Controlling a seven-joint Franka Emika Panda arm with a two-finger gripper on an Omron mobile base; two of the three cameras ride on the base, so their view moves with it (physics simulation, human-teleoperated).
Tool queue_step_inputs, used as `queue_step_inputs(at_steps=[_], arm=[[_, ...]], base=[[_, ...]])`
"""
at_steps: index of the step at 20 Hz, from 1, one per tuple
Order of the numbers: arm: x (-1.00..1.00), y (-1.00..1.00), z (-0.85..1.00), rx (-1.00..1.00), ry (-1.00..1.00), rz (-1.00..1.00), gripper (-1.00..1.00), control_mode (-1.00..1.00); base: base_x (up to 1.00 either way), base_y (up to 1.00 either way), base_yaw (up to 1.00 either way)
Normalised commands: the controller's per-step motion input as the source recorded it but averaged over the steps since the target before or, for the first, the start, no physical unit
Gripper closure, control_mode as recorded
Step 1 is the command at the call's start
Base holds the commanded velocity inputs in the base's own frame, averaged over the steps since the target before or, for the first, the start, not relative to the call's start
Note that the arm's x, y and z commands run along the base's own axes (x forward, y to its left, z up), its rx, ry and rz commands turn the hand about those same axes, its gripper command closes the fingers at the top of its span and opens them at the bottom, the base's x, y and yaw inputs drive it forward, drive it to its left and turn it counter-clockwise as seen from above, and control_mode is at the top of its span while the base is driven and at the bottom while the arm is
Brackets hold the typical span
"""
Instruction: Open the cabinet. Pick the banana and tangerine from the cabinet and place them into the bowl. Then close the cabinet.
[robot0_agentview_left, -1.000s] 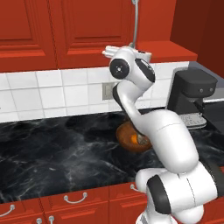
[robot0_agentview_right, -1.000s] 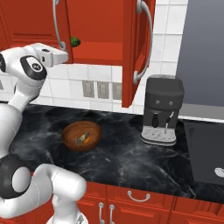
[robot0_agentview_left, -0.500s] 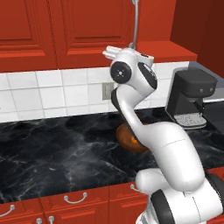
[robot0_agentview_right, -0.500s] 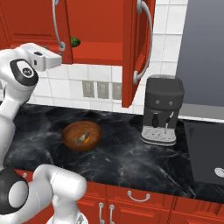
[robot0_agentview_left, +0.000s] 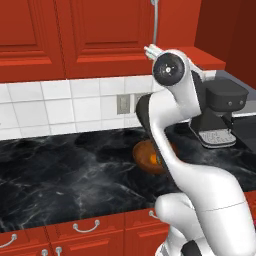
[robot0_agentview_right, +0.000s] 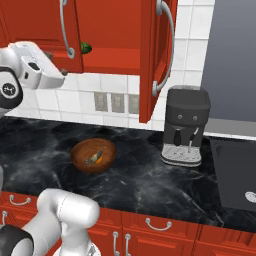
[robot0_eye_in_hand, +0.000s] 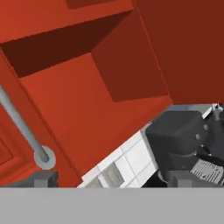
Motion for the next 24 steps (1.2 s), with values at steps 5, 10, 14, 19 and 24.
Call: queue_step_inputs(at_steps=[5, 10, 14, 19, 24], arm=[[-1.0, -0.74, 0.37, 0.28, 0.04, -0.07, -1.0, -1.0], [-1.0, -0.57, -0.34, 0.01, 0.02, 0.0, -1.0, -1.0], [-1.0, -0.49, -0.38, 0.0, 0.0, 0.0, -1.0, -1.0], [-1.0, -0.35, -0.26, -0.05, 0.0, 0.02, -1.0, -1.0], [-1.0, -0.1, -0.16, -0.16, 0.03, 0.11, -1.0, -1.0]], base=[[0.0, 0.0, 0.0], [0.0, 0.0, 0.0], [0.0, 0.0, 0.0], [0.0, 0.0, 0.0], [0.0, 0.0, 0.0]])
